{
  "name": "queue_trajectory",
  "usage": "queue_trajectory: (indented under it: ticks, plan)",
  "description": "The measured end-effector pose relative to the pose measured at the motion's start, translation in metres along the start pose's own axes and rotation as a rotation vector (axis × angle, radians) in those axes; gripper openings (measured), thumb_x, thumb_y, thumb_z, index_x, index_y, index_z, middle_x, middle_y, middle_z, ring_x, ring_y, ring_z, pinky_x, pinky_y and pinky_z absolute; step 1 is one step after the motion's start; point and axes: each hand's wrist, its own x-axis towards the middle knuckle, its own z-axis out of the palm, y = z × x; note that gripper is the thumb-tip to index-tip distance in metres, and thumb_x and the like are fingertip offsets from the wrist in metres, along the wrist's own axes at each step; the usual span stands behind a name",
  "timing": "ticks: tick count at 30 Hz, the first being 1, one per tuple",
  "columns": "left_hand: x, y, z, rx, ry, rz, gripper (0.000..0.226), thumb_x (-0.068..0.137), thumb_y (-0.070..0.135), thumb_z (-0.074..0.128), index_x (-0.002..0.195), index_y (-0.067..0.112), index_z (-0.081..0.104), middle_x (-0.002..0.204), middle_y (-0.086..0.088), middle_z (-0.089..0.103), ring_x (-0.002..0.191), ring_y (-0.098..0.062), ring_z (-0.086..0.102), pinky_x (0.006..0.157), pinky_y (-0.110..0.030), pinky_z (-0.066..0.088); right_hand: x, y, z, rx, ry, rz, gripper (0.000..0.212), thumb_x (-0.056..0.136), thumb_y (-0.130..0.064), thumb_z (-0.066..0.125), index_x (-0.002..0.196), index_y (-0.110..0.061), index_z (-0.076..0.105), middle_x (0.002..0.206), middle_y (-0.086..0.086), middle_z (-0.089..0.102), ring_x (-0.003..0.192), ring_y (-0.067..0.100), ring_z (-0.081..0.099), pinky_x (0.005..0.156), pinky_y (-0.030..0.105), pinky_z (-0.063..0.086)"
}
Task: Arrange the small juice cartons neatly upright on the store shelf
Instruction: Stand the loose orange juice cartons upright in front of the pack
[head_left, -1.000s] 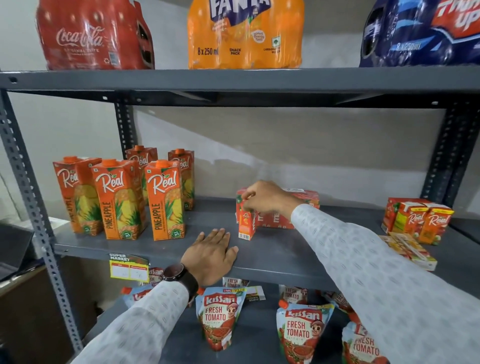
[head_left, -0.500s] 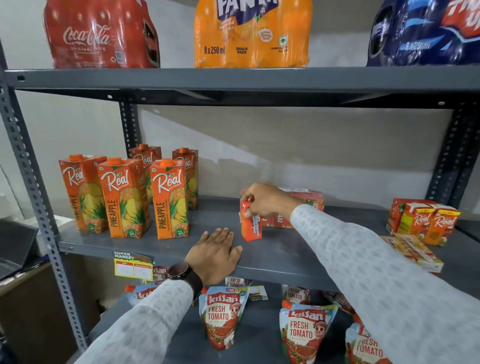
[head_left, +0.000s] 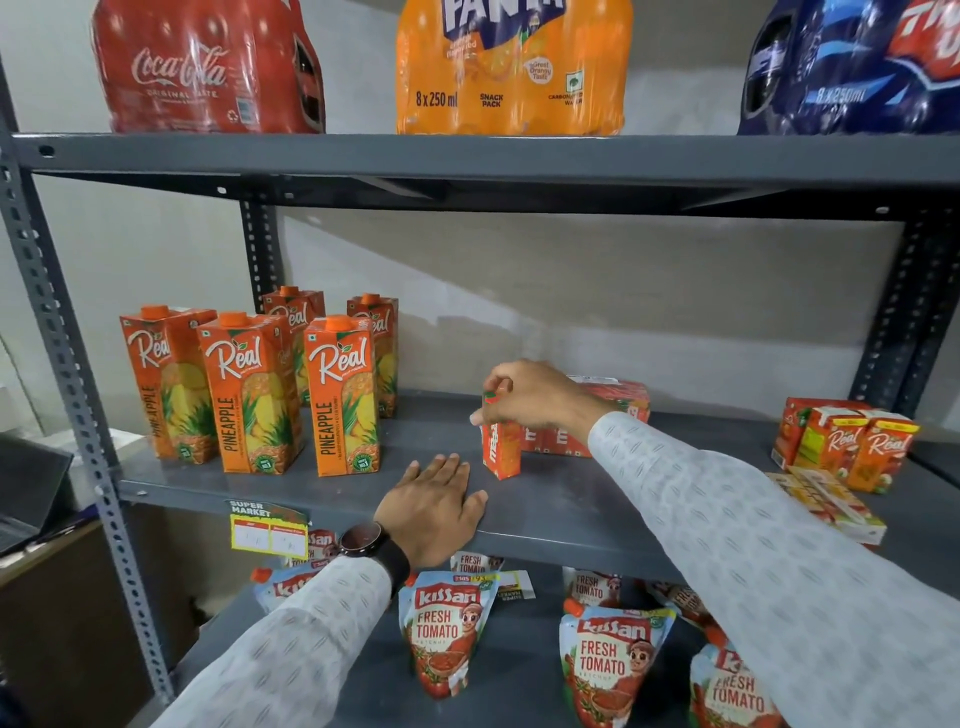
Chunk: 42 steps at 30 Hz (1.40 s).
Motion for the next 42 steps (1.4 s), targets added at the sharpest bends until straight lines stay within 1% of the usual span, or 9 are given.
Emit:
queue_trajectory:
  ticks: [7, 11, 15, 19, 23, 28, 35, 39, 42]
  plan:
    - [0.000, -0.001, 0.000, -0.004, -0.004, 0.002, 0.072, 0.103, 0.055, 0.015, 0.160, 0.012, 0.022, 0.170, -0.008, 0.020, 0.157, -0.021, 0.014, 0.127, -0.044, 0.007, 0.005, 0.004, 0.012, -0.018, 0.092, 0.029, 0.029, 0.075, -0.012, 0.090, 0.081, -0.029, 0.066, 0.117, 0.001, 0.072, 0.092, 0.017, 0.061, 0.070, 0.028, 0.047]
    - [-0.003, 0.000, -0.002, -0.019, 0.009, -0.001, 0.072, 0.103, 0.055, 0.016, 0.159, 0.011, 0.025, 0.169, -0.009, 0.023, 0.157, -0.021, 0.017, 0.127, -0.043, 0.009, 0.003, 0.009, 0.018, 0.036, 0.145, 0.031, 0.026, 0.080, -0.004, 0.084, 0.087, -0.025, 0.069, 0.110, -0.004, 0.071, 0.094, 0.014, 0.064, 0.059, 0.021, 0.043]
    - [-0.016, 0.006, -0.005, -0.047, 0.185, -0.029, 0.058, 0.105, 0.047, 0.025, 0.145, 0.014, 0.051, 0.156, -0.008, 0.049, 0.144, -0.022, 0.045, 0.122, -0.041, 0.028, -0.022, 0.008, 0.018, 0.068, 0.214, -0.014, 0.043, 0.082, -0.022, 0.085, 0.122, -0.023, 0.069, 0.116, 0.000, 0.070, 0.102, 0.019, 0.065, 0.069, 0.027, 0.045]
    - [-0.035, 0.039, 0.002, -0.133, 0.385, 0.087, 0.045, 0.105, 0.042, 0.033, 0.122, 0.020, 0.069, 0.135, -0.001, 0.069, 0.117, -0.022, 0.068, 0.104, -0.039, 0.051, -0.068, 0.030, 0.010, 0.031, 0.483, -0.035, 0.017, 0.088, -0.011, 0.067, 0.101, -0.017, 0.075, 0.100, 0.003, 0.077, 0.089, 0.024, 0.070, 0.070, 0.032, 0.052]
    - [-0.027, 0.074, 0.011, -0.106, 0.273, 0.208, 0.051, 0.107, 0.038, 0.029, 0.142, 0.013, 0.057, 0.153, -0.006, 0.053, 0.146, -0.019, 0.043, 0.122, -0.035, 0.026, -0.109, 0.081, -0.013, -0.261, 0.349, 0.205, 0.006, 0.089, -0.022, 0.068, 0.092, -0.017, 0.069, 0.102, 0.008, 0.074, 0.093, 0.034, 0.070, 0.072, 0.038, 0.053]
    - [-0.022, 0.082, 0.018, -0.093, 0.286, 0.167, 0.059, 0.106, 0.041, 0.021, 0.146, 0.012, 0.053, 0.154, -0.005, 0.051, 0.148, -0.016, 0.039, 0.124, -0.034, 0.021, -0.131, 0.123, -0.042, -0.516, 0.131, 0.474, 0.057, 0.077, -0.061, 0.078, 0.111, -0.016, 0.066, 0.112, 0.008, 0.069, 0.106, 0.034, 0.067, 0.072, 0.037, 0.046]
    - [-0.026, 0.078, 0.015, -0.095, 0.282, 0.148, 0.062, 0.105, 0.048, 0.021, 0.145, 0.015, 0.055, 0.153, -0.003, 0.053, 0.146, -0.015, 0.042, 0.123, -0.033, 0.022, -0.118, 0.093, -0.016, -0.404, 0.081, 0.397, 0.054, 0.067, -0.050, 0.090, 0.103, -0.019, 0.064, 0.106, 0.005, 0.069, 0.099, 0.030, 0.067, 0.075, 0.037, 0.051]
    - [-0.032, 0.072, 0.010, -0.095, 0.284, 0.139, 0.060, 0.106, 0.047, 0.022, 0.146, 0.017, 0.054, 0.154, -0.003, 0.052, 0.147, -0.015, 0.041, 0.123, -0.033, 0.022, -0.110, 0.068, 0.010, -0.243, 0.080, 0.274, 0.051, 0.067, -0.054, 0.090, 0.082, -0.018, 0.057, 0.083, -0.002, 0.059, 0.077, 0.021, 0.058, 0.057, 0.030, 0.039]
    - [-0.035, 0.063, 0.009, -0.106, 0.289, 0.119, 0.059, 0.106, 0.047, 0.022, 0.147, 0.016, 0.053, 0.155, -0.003, 0.050, 0.147, -0.015, 0.040, 0.124, -0.033, 0.022, -0.101, 0.057, 0.021, -0.146, 0.031, 0.216, 0.051, 0.074, -0.040, 0.090, 0.115, -0.018, 0.069, 0.113, 0.003, 0.067, 0.096, 0.024, 0.063, 0.073, 0.034, 0.049]
